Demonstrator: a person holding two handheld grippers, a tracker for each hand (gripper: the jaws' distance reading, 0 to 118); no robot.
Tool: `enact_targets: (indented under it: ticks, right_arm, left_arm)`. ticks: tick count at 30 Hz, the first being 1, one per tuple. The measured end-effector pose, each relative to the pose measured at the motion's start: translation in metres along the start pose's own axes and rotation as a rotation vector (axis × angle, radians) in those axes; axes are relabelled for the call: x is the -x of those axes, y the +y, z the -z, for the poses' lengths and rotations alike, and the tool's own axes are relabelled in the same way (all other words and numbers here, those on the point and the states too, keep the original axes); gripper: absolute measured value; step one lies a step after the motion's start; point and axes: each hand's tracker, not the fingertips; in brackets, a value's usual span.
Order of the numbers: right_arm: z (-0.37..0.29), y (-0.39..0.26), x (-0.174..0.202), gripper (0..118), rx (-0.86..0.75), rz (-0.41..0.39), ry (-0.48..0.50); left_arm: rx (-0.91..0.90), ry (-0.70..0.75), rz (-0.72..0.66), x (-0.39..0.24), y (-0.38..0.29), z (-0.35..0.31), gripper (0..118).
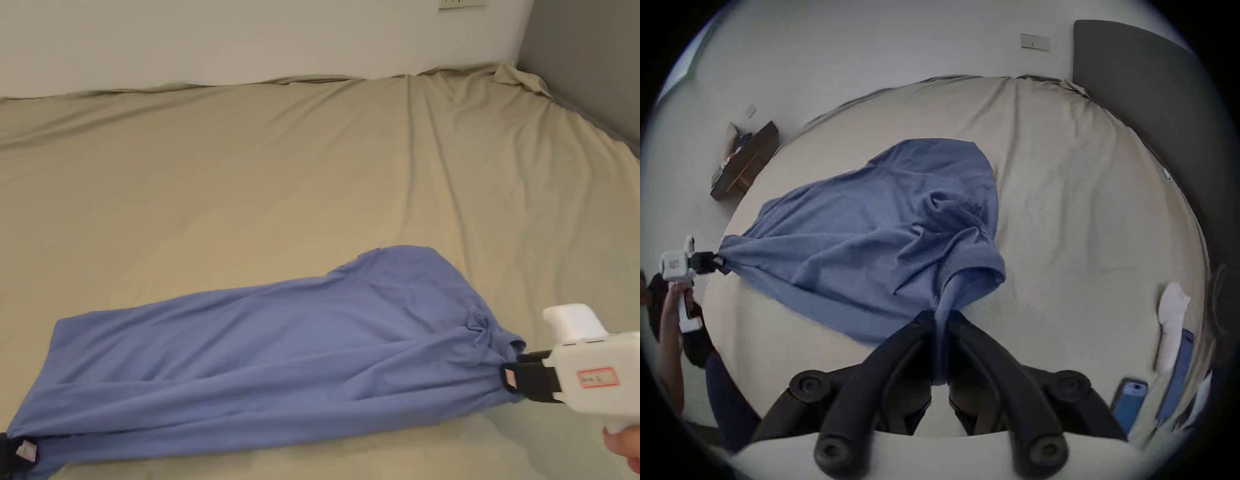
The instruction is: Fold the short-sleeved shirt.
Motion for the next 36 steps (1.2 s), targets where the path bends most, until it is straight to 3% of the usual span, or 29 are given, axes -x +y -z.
enact_targets:
  ticks: [2, 6, 10, 12, 16, 21, 24, 25, 26, 27, 28, 29, 31, 32, 35, 36]
  right_arm:
    - [-0.013, -0.011, 0.004, 8, 0.022, -0.057, -0.017]
    - [-0.023, -0.035, 0.001, 8, 0.076, -0.033, 0.003]
    - [-0.013, -0.061, -0.001, 8, 0.194, -0.056, -0.037]
    - [0.000, -0.070, -0.003, 8, 0.218, -0.040, -0.040]
    - [0.025, -0.076, -0.003, 8, 0.253, -0.029, -0.061]
    - [0.034, -0.074, -0.001, 8, 0.270, -0.009, -0.065]
    - [0.030, -0.069, -0.002, 15, 0.287, 0.023, -0.048]
    - [0.021, -0.065, 0.000, 22, 0.281, 0.006, -0.054]
    - [0.006, -0.062, 0.001, 46, 0.218, -0.040, -0.073]
    - [-0.020, -0.061, 0.002, 101, 0.112, -0.046, -0.050]
    - [-0.045, -0.056, 0.005, 118, -0.037, -0.016, -0.004]
    - [-0.066, -0.054, 0.010, 118, -0.179, 0.016, 0.034]
    - [-0.090, -0.046, 0.022, 118, -0.307, 0.101, 0.082]
    - [-0.111, -0.031, 0.054, 118, -0.344, 0.119, 0.101]
    - [-0.119, -0.015, 0.100, 118, -0.352, 0.106, 0.096]
    - [-0.085, -0.030, 0.058, 97, -0.348, 0.061, 0.058]
  left_arm:
    - [0.027, 0.011, 0.018, 0.002, -0.012, -0.011, 11]
    - [0.073, -0.021, -0.005, 0.007, -0.042, -0.027, 11]
    - [0.178, 0.041, 0.053, 0.012, -0.069, -0.029, 11]
    - [0.214, 0.115, 0.088, 0.016, -0.078, -0.017, 11]
    - [0.230, 0.096, 0.021, 0.033, -0.084, 0.009, 11]
    - [0.227, 0.109, 0.055, 0.029, -0.082, 0.012, 12]
    - [0.231, 0.120, 0.077, 0.022, -0.078, 0.005, 20]
    - [0.201, 0.141, 0.115, 0.016, -0.074, -0.005, 36]
    - [0.145, 0.147, 0.150, 0.011, -0.073, -0.019, 81]
    - [0.029, 0.089, 0.158, 0.004, -0.069, -0.037, 118]
    - [-0.105, 0.020, 0.142, -0.001, -0.064, -0.065, 118]
    - [-0.140, -0.027, 0.107, -0.006, -0.060, -0.077, 118]
    - [-0.192, -0.087, 0.073, -0.013, -0.058, -0.089, 118]
    - [-0.199, -0.102, 0.087, -0.019, -0.056, -0.090, 118]
    - [-0.094, -0.050, 0.159, -0.043, -0.052, -0.065, 118]
    - [-0.077, 0.020, 0.189, -0.049, -0.052, -0.054, 79]
